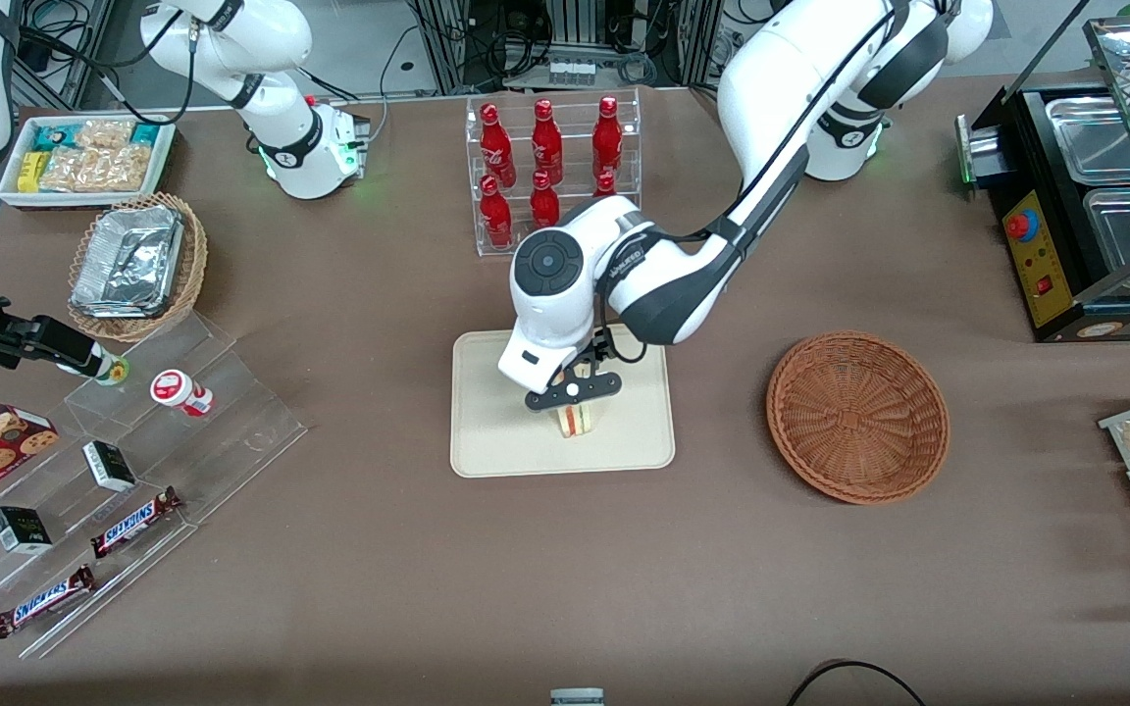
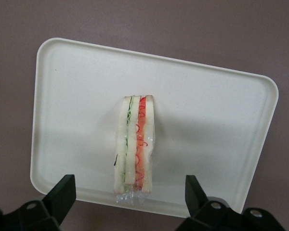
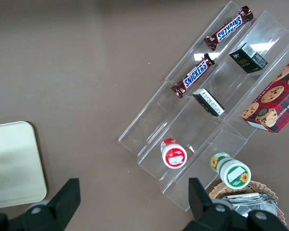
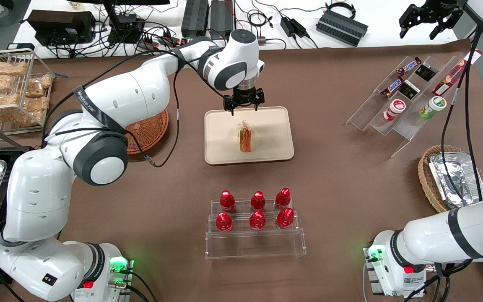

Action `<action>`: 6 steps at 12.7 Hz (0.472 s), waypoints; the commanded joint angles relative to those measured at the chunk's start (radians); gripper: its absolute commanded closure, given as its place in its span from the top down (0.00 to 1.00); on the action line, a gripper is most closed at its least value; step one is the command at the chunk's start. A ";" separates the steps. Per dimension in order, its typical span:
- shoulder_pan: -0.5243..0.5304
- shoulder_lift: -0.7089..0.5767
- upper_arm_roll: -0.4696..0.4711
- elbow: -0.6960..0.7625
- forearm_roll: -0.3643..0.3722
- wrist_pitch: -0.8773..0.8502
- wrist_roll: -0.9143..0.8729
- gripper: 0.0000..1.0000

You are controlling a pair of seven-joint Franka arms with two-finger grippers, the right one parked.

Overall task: Place sandwich from basket to tray
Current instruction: 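Lower the sandwich onto the tray and open the left gripper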

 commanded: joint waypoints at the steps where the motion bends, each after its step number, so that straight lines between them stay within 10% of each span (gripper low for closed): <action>1: 0.031 -0.043 0.004 -0.014 0.008 -0.051 0.040 1.00; 6: 0.098 -0.106 0.010 -0.068 0.020 -0.134 0.071 1.00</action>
